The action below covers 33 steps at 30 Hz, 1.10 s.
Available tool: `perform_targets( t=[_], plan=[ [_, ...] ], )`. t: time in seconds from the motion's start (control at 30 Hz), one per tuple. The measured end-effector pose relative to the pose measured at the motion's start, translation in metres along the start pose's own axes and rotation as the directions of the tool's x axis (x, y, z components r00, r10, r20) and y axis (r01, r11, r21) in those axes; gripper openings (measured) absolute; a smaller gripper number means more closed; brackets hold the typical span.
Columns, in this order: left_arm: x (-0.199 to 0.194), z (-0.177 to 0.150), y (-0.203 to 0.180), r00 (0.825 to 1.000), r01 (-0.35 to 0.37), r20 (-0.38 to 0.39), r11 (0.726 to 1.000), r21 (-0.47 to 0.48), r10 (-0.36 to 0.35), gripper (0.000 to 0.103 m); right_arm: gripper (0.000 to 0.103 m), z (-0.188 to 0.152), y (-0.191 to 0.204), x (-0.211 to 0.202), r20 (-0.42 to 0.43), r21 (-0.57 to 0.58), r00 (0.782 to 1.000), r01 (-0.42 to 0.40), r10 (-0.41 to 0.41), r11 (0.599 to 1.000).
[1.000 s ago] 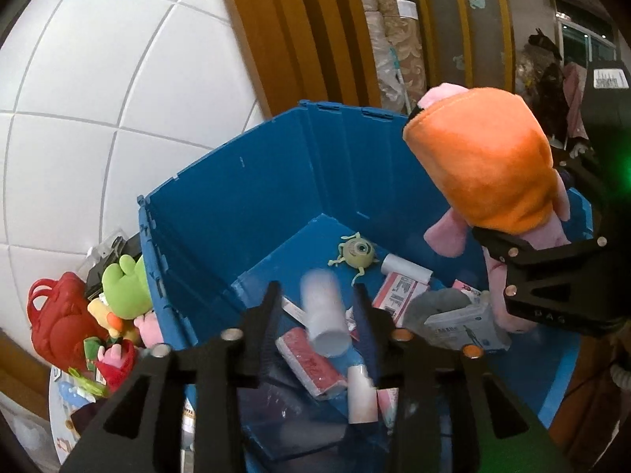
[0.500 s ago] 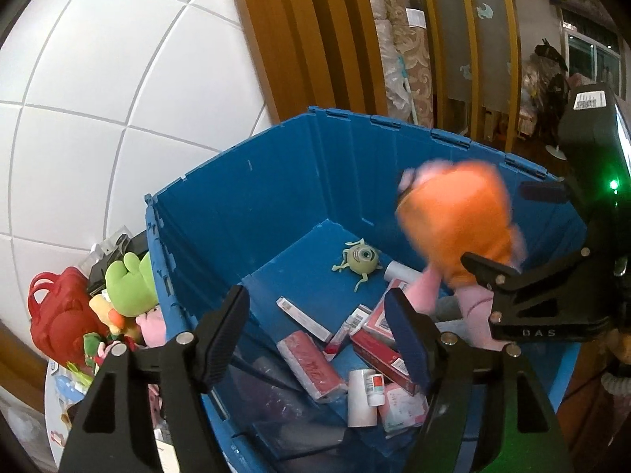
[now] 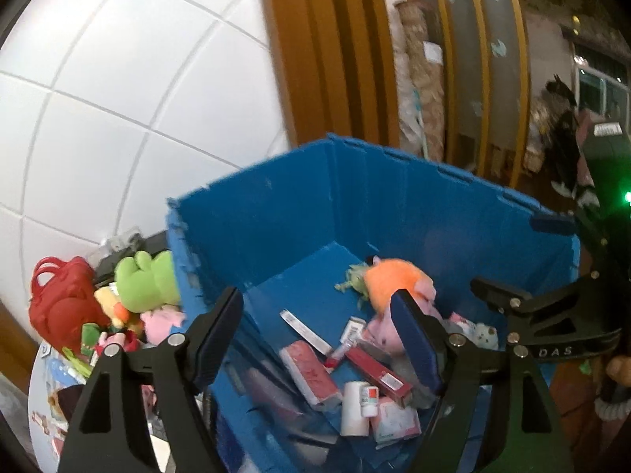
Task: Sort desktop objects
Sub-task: 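Move both tools back over the pile of items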
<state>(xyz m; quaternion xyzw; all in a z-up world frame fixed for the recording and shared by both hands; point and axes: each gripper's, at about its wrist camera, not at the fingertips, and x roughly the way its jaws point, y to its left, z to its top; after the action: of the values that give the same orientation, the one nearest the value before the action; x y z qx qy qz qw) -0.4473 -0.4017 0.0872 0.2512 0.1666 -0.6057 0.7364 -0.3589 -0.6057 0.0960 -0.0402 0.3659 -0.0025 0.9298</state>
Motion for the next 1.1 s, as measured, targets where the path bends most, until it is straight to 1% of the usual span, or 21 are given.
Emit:
perform_targets(
  t=[0.07,0.17,0.2,0.33,0.43,0.53,0.63,0.87,0.97,1.07,1.1],
  plan=[
    [-0.012,-0.003,0.007,0.999,-0.026,0.04,1.0,-0.019,0.026,0.077,0.103,0.0,0.004,-0.006,0.016,0.005,1.0,-0.004,0.004,1.0],
    [-0.028,-0.008,0.018,0.995,-0.035,0.087,0.998,-0.043,0.039,0.077,0.103,0.001,0.015,-0.017,0.04,0.008,0.999,-0.018,0.017,1.0],
    [-0.032,-0.01,0.022,0.994,-0.039,0.098,0.998,-0.051,0.044,0.079,0.103,0.001,0.019,-0.022,0.049,0.009,0.999,-0.022,0.021,1.0],
    [-0.052,-0.021,0.041,0.984,-0.069,0.155,0.993,-0.091,0.082,0.094,0.103,0.0,0.04,-0.039,0.083,0.014,0.996,-0.037,0.036,0.999],
    [-0.064,-0.032,0.061,0.979,-0.079,0.176,0.988,-0.13,0.101,0.095,0.103,0.0,0.059,-0.052,0.109,0.004,0.993,-0.052,0.051,0.999],
    [-0.069,-0.046,0.083,0.98,-0.103,0.155,0.984,-0.148,0.126,0.095,0.103,0.001,0.083,-0.064,0.139,-0.017,0.988,-0.061,0.062,0.998],
    [-0.075,-0.063,0.111,0.981,-0.125,0.123,0.977,-0.175,0.148,0.095,0.103,0.005,0.113,-0.075,0.178,-0.037,0.98,-0.089,0.094,0.995],
    [-0.1,-0.104,0.179,0.968,-0.222,0.069,0.949,-0.226,0.243,0.095,0.103,0.021,0.189,-0.085,0.221,-0.094,0.957,-0.172,0.189,0.981],
    [-0.104,-0.129,0.21,0.96,-0.266,0.019,0.93,-0.252,0.28,0.095,0.103,0.024,0.224,-0.088,0.226,-0.128,0.947,-0.203,0.228,0.971],
    [-0.106,-0.16,0.245,0.956,-0.29,-0.044,0.911,-0.295,0.29,0.095,0.103,0.022,0.258,-0.085,0.21,-0.158,0.938,-0.244,0.274,0.957],
    [-0.104,-0.172,0.256,0.954,-0.298,-0.071,0.905,-0.304,0.29,0.095,0.103,0.02,0.271,-0.081,0.193,-0.168,0.936,-0.263,0.293,0.95]
  ],
)
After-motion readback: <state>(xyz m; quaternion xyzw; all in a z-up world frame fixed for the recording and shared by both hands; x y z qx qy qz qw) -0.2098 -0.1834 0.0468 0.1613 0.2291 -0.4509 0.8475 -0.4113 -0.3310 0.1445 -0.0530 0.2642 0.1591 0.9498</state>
